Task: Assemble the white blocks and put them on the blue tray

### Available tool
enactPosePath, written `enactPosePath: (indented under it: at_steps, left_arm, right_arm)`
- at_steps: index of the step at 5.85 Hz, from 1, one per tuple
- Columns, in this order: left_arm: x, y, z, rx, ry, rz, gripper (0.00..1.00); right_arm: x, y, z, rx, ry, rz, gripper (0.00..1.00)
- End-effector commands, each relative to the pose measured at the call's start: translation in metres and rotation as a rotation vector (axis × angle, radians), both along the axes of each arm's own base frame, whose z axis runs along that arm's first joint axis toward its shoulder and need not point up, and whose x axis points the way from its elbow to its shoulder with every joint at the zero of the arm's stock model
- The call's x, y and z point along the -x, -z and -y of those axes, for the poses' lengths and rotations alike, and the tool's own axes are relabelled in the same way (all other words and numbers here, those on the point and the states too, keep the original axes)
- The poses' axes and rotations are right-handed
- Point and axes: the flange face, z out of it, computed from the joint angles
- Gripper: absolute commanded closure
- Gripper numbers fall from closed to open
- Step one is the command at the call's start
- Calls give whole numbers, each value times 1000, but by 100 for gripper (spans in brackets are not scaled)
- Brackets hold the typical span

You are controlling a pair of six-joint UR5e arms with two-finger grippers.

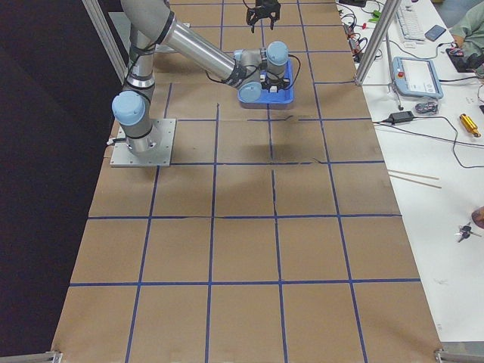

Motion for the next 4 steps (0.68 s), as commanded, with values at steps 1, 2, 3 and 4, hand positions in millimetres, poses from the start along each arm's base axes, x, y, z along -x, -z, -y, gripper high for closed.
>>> enactPosePath:
  at_steps: [1, 2, 3, 4]
  left_arm:
    - [-10, -44, -15, 48, -268, 1, 1]
    - [-40, -57, -6, 69, -517, -20, 1]
    - [-60, -75, -11, 98, -655, -30, 1]
    - [-71, -82, -15, 86, -860, -31, 1]
  right_arm:
    - [-42, 18, -27, 16, 2, 7, 81]
    - [-46, 36, -38, 42, 28, 18, 81]
    - [-47, 45, -41, 43, 37, 22, 81]
    - [-49, 49, -41, 43, 35, 28, 81]
